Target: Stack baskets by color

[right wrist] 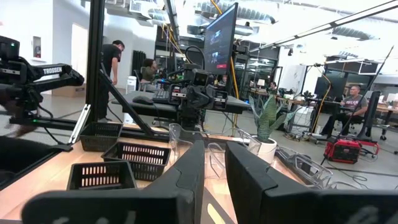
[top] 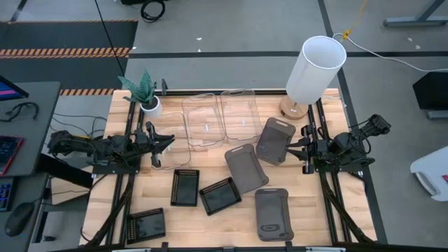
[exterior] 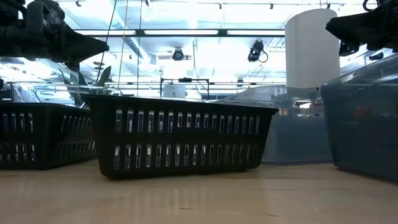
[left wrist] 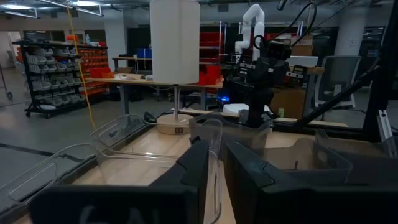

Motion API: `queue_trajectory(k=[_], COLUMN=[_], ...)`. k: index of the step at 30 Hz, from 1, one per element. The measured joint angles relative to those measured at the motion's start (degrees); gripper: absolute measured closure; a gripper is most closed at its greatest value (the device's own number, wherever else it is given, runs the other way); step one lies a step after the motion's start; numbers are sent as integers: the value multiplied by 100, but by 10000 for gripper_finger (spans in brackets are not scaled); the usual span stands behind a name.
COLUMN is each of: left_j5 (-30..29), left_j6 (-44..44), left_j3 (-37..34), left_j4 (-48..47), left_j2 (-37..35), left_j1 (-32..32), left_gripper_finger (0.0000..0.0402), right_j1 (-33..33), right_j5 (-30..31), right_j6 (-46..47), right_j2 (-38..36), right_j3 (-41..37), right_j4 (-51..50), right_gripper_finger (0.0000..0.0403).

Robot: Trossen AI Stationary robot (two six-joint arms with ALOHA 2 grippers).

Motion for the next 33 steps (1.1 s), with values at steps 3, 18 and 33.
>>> queue_trajectory(k=[3,18,33], left_j5=[0,0,0], left_j6=[0,0,0], left_j3=[2,0,1], left_j4=[0,1,2], left_j2=[1,-2,-2], left_j1=[0,-2,0], left_gripper_finger=[350,350,347], right_j1=[0,0,-3], right_j5=[-1,201,1421], right_j6=[0,-1140,64], right_j2=[0,2,-3], right_j3=[1,1,7], right_j4=[-1,359,2949], right_gripper_finger=[332,332,332])
